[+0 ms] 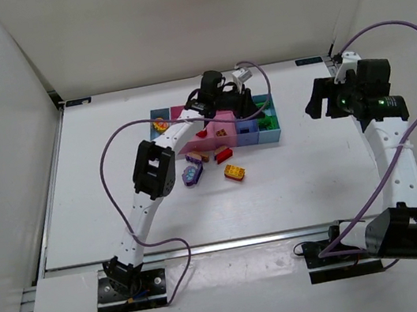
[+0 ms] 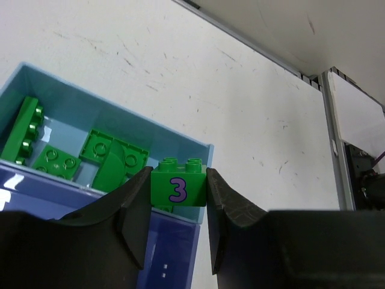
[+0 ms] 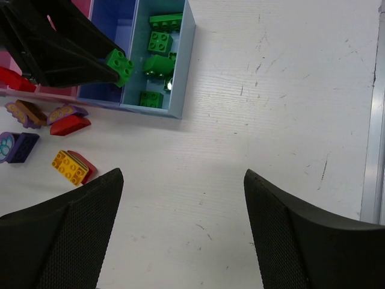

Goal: Sort the legos into containers by color

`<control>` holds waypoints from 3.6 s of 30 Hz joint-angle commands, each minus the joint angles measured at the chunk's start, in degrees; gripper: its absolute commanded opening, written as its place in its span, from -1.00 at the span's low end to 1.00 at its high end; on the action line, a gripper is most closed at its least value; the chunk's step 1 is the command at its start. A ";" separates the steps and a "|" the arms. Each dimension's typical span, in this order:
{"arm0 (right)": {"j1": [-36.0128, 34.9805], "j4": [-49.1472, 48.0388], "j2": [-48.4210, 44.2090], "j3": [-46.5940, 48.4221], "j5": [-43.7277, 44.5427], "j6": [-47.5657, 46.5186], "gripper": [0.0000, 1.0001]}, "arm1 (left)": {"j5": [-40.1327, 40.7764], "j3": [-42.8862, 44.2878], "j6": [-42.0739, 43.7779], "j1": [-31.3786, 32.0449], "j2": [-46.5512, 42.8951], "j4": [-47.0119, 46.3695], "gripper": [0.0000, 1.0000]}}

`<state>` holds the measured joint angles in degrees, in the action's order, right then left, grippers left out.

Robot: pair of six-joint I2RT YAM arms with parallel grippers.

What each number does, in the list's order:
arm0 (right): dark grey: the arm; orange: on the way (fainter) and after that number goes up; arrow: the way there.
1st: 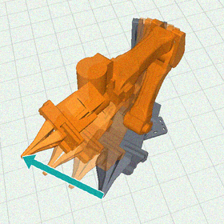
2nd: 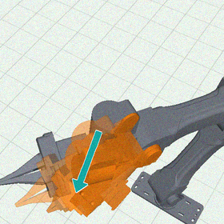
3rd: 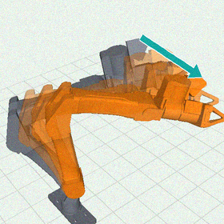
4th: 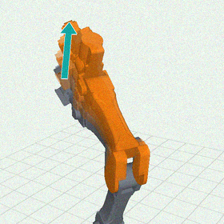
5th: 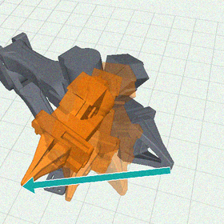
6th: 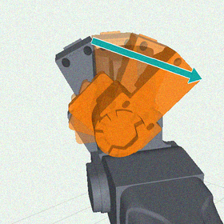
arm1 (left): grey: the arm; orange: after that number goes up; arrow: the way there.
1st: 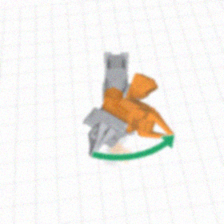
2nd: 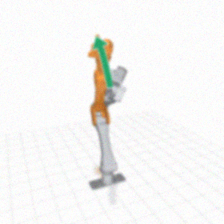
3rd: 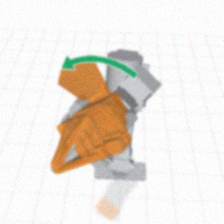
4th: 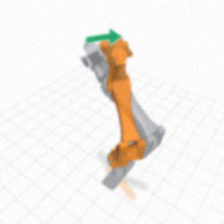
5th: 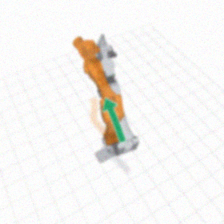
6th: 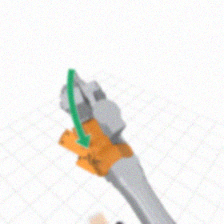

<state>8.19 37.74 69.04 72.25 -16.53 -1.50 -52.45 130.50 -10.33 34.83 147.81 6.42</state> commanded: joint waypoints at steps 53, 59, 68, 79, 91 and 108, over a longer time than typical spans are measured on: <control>-44.48 -10.93 29.48 1.58 8.54 -18.89 0.42 | 26.70 -60.27 2.68 -30.08 -73.10 -0.53 0.47; -44.83 -10.05 31.07 2.72 5.47 -19.86 0.42 | 25.29 -60.36 2.86 -31.75 -72.93 -0.35 0.47; -46.94 -8.56 30.19 0.18 3.35 -21.53 0.44 | 23.53 -59.48 2.16 -32.37 -71.08 -1.32 0.48; -45.98 -8.64 33.00 -0.79 2.65 -21.35 0.44 | 23.18 -59.30 2.42 -32.54 -70.46 -1.32 0.48; -45.36 -8.47 35.11 -0.35 2.47 -22.41 0.08 | 22.65 -58.43 2.33 -32.54 -68.27 -1.58 0.48; -45.54 -7.94 34.68 -2.03 1.68 -24.26 -0.10 | 21.68 -58.16 2.15 -32.63 -66.68 -1.76 0.48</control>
<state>-37.19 30.02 103.66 70.35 -13.89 -25.23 -29.69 70.24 -8.16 2.68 81.80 5.48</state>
